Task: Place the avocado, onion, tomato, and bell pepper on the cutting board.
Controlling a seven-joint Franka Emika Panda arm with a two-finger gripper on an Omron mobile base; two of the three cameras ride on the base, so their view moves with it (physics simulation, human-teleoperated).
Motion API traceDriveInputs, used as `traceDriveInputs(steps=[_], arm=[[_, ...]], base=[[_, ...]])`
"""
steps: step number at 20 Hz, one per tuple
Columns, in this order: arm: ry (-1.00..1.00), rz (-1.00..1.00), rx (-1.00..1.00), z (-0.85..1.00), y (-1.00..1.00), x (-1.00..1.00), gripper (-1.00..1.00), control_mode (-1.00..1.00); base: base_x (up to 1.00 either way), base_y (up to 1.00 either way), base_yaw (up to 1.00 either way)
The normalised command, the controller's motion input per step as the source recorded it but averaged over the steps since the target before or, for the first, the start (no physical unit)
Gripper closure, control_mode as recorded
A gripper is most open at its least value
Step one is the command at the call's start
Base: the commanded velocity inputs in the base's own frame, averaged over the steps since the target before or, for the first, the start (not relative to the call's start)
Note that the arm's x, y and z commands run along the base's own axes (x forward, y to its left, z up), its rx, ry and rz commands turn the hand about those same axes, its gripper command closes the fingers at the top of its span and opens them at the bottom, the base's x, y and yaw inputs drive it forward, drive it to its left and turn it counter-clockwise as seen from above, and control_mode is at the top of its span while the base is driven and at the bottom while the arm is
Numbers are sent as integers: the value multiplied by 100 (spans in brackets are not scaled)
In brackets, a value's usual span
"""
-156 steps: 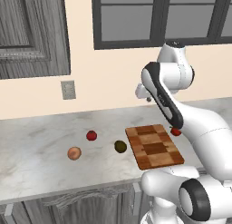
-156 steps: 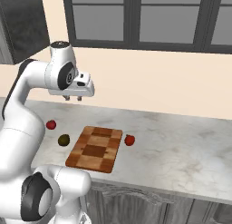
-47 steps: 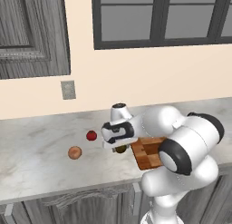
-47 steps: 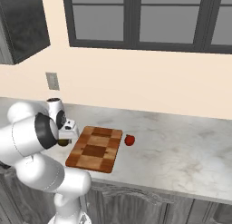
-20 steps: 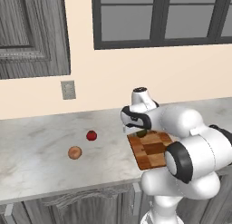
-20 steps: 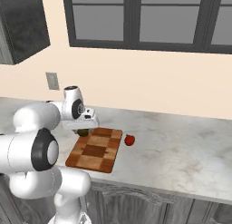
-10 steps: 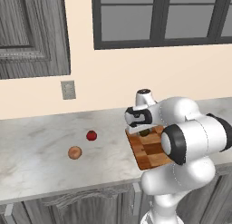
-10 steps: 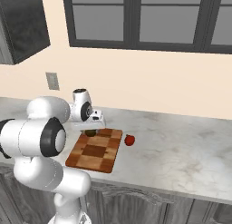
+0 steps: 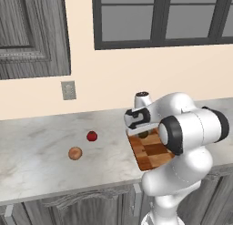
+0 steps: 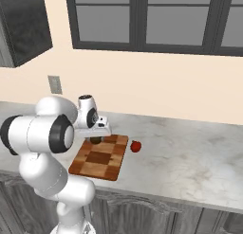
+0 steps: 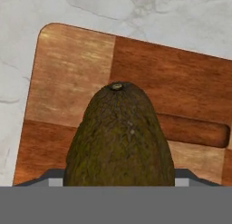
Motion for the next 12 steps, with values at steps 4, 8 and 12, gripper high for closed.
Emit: traceDriveInputs(steps=[4,8,12], arm=[[1,0,0,-18,10,0,-100,-100],[0,0,0,0,6,0,-100,-100],[-2,0,-1,10,1,0,-100,-100]], base=[[0,0,0],[0,0,0],[0,0,0]])
